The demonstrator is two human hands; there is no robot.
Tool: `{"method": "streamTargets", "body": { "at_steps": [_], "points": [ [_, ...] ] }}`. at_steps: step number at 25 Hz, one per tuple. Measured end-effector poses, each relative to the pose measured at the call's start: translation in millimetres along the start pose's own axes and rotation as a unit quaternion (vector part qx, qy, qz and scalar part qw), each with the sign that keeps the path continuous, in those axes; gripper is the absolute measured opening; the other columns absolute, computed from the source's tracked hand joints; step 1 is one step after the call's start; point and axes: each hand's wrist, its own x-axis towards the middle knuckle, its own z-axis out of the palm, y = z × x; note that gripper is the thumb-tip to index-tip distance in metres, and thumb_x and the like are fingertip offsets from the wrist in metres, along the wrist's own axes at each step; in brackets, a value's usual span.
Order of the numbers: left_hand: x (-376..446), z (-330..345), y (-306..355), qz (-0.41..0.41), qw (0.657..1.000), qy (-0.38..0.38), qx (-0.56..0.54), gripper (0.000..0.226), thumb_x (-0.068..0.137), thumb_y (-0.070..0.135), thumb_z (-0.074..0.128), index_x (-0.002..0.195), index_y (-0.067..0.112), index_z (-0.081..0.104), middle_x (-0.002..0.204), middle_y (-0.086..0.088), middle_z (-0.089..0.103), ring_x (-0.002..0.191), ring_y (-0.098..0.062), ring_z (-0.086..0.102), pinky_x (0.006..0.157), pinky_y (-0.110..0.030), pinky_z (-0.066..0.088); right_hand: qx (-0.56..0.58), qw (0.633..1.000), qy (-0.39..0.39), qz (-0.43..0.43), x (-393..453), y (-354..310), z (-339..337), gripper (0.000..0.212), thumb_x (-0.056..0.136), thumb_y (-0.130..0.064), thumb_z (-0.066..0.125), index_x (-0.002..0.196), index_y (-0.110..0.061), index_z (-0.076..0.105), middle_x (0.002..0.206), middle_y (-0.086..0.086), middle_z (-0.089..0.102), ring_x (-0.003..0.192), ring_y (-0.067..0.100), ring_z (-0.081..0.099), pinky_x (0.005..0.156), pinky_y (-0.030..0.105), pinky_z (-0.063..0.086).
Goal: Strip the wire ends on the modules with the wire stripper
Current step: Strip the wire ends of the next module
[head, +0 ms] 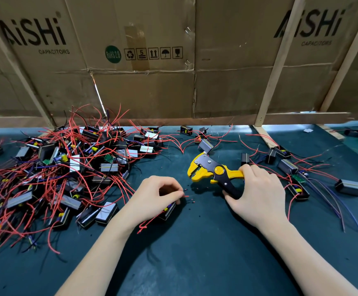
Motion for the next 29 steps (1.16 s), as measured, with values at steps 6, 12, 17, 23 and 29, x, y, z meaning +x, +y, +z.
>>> {"method": "streamTargets", "body": {
  "at_steps": [6, 12, 17, 23, 29],
  "points": [
    [1, 3, 2, 0.016, 0.998, 0.012, -0.060, 0.006, 0.087, 0.019, 0.073, 0.081, 0.020, 0.074, 0.073, 0.003, 0.074, 0.072, -0.010, 0.070, 0.072, -0.019, 0.052, -0.013, 1.000, 0.000, -0.019, 1, -1, -1, 0.051, 0.057, -0.044, 0.082, 0.085, -0.010, 0.057, 0.077, 0.004, 0.058, 0.074, 0.033, 0.057, 0.066, 0.038, 0.039],
    [-1, 6, 3, 0.018, 0.998, 0.027, -0.045, 0.010, 0.090, 0.012, 0.065, 0.083, 0.019, 0.068, 0.071, 0.006, 0.075, 0.077, -0.008, 0.072, 0.082, -0.029, 0.054, -0.015, 0.999, 0.001, -0.030, 0, -1, -2, 0.052, 0.053, -0.043, 0.083, 0.085, -0.010, 0.057, 0.077, 0.004, 0.057, 0.073, 0.032, 0.057, 0.065, 0.038, 0.040],
    [0, 12, 3, 0.004, 0.996, 0.065, -0.058, 0.012, 0.092, 0.014, 0.062, 0.083, 0.021, 0.064, 0.070, 0.010, 0.075, 0.079, 0.000, 0.070, 0.078, -0.021, 0.044, -0.007, 0.999, 0.007, -0.042, 0, -4, -3, 0.052, 0.053, -0.042, 0.083, 0.085, -0.011, 0.057, 0.076, 0.003, 0.057, 0.071, 0.032, 0.056, 0.063, 0.038, 0.040],
    [2, 15, 3, -0.012, 0.993, 0.071, -0.094, 0.011, 0.093, 0.014, 0.062, 0.083, 0.018, 0.063, 0.072, 0.007, 0.076, 0.074, -0.001, 0.069, 0.078, -0.027, 0.048, 0.004, 0.999, 0.004, -0.041, 0, -6, -3, 0.052, 0.054, -0.043, 0.082, 0.086, -0.011, 0.057, 0.077, 0.002, 0.058, 0.071, 0.031, 0.056, 0.064, 0.038, 0.041],
    [4, 18, 1, -0.034, 0.985, 0.073, -0.152, 0.010, 0.094, 0.013, 0.061, 0.084, 0.013, 0.064, 0.074, 0.002, 0.076, 0.085, -0.030, 0.071, 0.087, -0.042, 0.051, 0.013, 0.999, 0.010, -0.039, -1, -7, -1, 0.051, 0.055, -0.044, 0.082, 0.085, -0.011, 0.058, 0.076, 0.002, 0.058, 0.072, 0.032, 0.057, 0.065, 0.038, 0.043]
  ]
}}
